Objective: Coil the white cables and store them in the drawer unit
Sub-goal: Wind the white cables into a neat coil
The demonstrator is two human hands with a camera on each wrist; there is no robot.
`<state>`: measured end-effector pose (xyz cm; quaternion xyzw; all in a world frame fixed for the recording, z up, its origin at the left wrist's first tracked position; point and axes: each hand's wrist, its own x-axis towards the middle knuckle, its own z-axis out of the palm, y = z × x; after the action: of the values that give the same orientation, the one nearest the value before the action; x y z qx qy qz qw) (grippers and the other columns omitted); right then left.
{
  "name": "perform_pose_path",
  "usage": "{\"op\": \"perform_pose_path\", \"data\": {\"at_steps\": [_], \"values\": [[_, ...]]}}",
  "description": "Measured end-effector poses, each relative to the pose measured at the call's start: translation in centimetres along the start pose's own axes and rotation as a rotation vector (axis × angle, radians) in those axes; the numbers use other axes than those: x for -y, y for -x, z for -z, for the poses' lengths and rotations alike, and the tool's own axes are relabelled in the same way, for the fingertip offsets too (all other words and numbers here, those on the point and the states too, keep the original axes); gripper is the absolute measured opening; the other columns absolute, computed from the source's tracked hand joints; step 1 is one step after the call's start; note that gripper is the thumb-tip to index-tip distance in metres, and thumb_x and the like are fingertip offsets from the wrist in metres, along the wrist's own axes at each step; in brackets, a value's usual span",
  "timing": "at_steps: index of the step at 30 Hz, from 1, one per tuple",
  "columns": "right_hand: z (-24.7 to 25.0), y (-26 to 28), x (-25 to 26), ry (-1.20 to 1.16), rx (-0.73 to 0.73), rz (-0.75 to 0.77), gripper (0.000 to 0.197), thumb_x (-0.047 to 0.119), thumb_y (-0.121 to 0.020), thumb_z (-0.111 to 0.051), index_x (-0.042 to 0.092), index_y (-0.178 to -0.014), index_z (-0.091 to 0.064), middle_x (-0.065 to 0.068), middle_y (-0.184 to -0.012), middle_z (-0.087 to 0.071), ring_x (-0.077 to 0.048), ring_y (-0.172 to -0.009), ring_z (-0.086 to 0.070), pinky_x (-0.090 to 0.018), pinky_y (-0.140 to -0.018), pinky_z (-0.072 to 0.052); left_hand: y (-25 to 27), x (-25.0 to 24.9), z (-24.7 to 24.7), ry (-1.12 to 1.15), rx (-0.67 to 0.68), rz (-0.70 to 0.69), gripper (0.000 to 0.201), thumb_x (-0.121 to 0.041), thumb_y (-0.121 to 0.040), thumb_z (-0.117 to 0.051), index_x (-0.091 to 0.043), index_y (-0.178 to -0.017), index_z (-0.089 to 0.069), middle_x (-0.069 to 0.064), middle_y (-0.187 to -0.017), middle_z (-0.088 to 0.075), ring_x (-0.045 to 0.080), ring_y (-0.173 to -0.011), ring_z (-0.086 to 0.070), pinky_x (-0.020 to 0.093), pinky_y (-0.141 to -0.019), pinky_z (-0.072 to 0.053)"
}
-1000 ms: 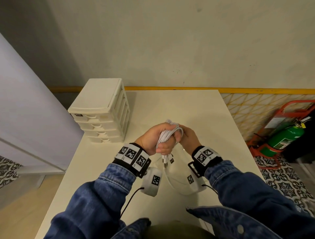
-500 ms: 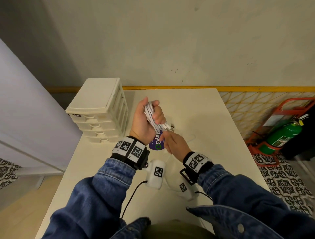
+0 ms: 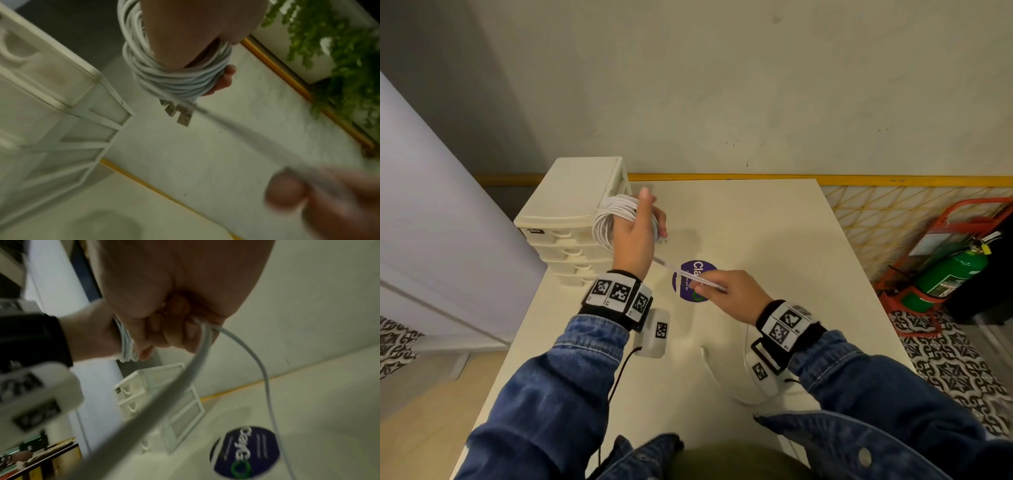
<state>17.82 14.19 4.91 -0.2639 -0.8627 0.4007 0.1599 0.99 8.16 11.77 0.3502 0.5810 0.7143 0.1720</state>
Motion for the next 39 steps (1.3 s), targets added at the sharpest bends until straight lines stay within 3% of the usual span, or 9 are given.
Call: {"op": "perform_pose_path", "data": {"at_steps": [3,10,13,15,18,21,27,32,39], "values": [[1.6,-0.5,1.8,0.025,-0.052,0.112,0.019,0.032,-0.090,-0.054,0.024,-0.098,-0.070,0.002,-0.084,-0.072,-0.015,-0.077,-0.063,-0.035,-0.072,-0.051,0.7,1.1,0.2,-0.221,0.160,-0.038,0.043,-0.030,-0.099,-0.043,0.000,-0.070,-0.056,0.008,-0.050,-0.050,0.011,-0.043,-0.047,0.022,-0.052,-0.044],[5.6,-1.1,4.1,0.167,-0.155,0.140,0.015,0.034,-0.082,-0.063,0.029,-0.096,-0.060,0.012,-0.057,-0.049,-0.002,-0.054,-0.048,-0.026,-0.058,-0.042,2.5,1.3,-0.6,-0.330,0.716,0.294,0.070,-0.066,-0.088,-0.024,-0.010,-0.065,-0.060,0.005,-0.039,-0.046,0.013,-0.033,-0.045,0.023,-0.053,-0.045],[7.4,-1.8,3.1,-0.078,-0.265,0.088,0.015,0.020,-0.079,-0.067,0.026,-0.093,-0.067,0.013,-0.067,-0.056,-0.001,-0.064,-0.052,-0.016,-0.065,-0.042,3.2,0.8,-0.8,-0.248,0.935,0.360,0.064,-0.054,-0.085,-0.049,0.009,-0.074,-0.056,0.007,-0.037,-0.040,0.016,-0.031,-0.035,0.021,-0.048,-0.039],[8.2,-2.3,2.3,-0.203,-0.287,0.055,0.017,0.012,-0.079,-0.067,0.023,-0.091,-0.071,0.008,-0.084,-0.067,0.003,-0.080,-0.058,-0.009,-0.077,-0.043,3.8,0.4,-1.2,-0.216,1.055,0.383,0.041,-0.028,-0.086,-0.061,0.000,-0.057,-0.055,0.003,-0.035,-0.041,0.017,-0.031,-0.032,0.023,-0.045,-0.034],[8.2,-2.6,1.5,-0.244,-0.221,0.018,0.020,0.009,-0.082,-0.064,0.017,-0.098,-0.071,0.002,-0.101,-0.070,0.013,-0.088,-0.059,-0.004,-0.084,-0.042,4.3,-0.2,-2.1,-0.155,1.039,0.424,0.040,-0.001,-0.085,-0.059,-0.019,-0.049,-0.059,-0.002,-0.035,-0.041,0.015,-0.031,-0.031,0.022,-0.042,-0.029],[7.4,-2.7,0.7,-0.232,-0.186,0.010,0.017,0.013,-0.086,-0.060,0.019,-0.099,-0.070,0.000,-0.105,-0.069,0.016,-0.090,-0.058,-0.006,-0.088,-0.041,4.1,-1.0,-2.5,0.056,0.942,0.508,0.019,-0.004,-0.080,-0.056,-0.015,-0.065,-0.062,-0.001,-0.035,-0.039,0.012,-0.027,-0.030,0.017,-0.038,-0.028],[6.0,-2.8,0.5,-0.085,-0.183,0.052,0.023,0.030,-0.092,-0.047,0.023,-0.096,-0.068,0.001,-0.097,-0.071,-0.017,-0.092,-0.064,-0.036,-0.088,-0.047,4.0,-1.0,-2.4,0.452,0.975,0.587,0.010,-0.011,-0.073,-0.052,-0.004,-0.073,-0.059,-0.003,-0.033,-0.042,0.008,-0.023,-0.034,0.012,-0.037,-0.031],[5.5,-2.3,1.1,0.091,-0.185,0.089,0.049,0.052,-0.087,-0.026,0.019,-0.108,-0.055,-0.008,-0.083,-0.068,-0.025,-0.071,-0.060,-0.036,-0.067,-0.046,4.3,-1.0,-2.3,0.610,1.002,0.586,0.007,-0.012,-0.073,-0.059,-0.007,-0.076,-0.062,-0.006,-0.035,-0.046,0.005,-0.025,-0.038,0.012,-0.038,-0.033],[2.9,-2.1,1.0,-0.094,-0.123,-0.013,0.051,0.054,-0.080,-0.034,0.011,-0.104,-0.047,-0.019,-0.091,-0.067,-0.037,-0.084,-0.063,-0.054,-0.079,-0.050,4.0,-1.2,-2.6,0.760,0.981,0.580,0.021,-0.027,-0.084,-0.063,-0.009,-0.074,-0.059,-0.007,-0.036,-0.049,0.005,-0.027,-0.043,0.018,-0.034,-0.025]]}}
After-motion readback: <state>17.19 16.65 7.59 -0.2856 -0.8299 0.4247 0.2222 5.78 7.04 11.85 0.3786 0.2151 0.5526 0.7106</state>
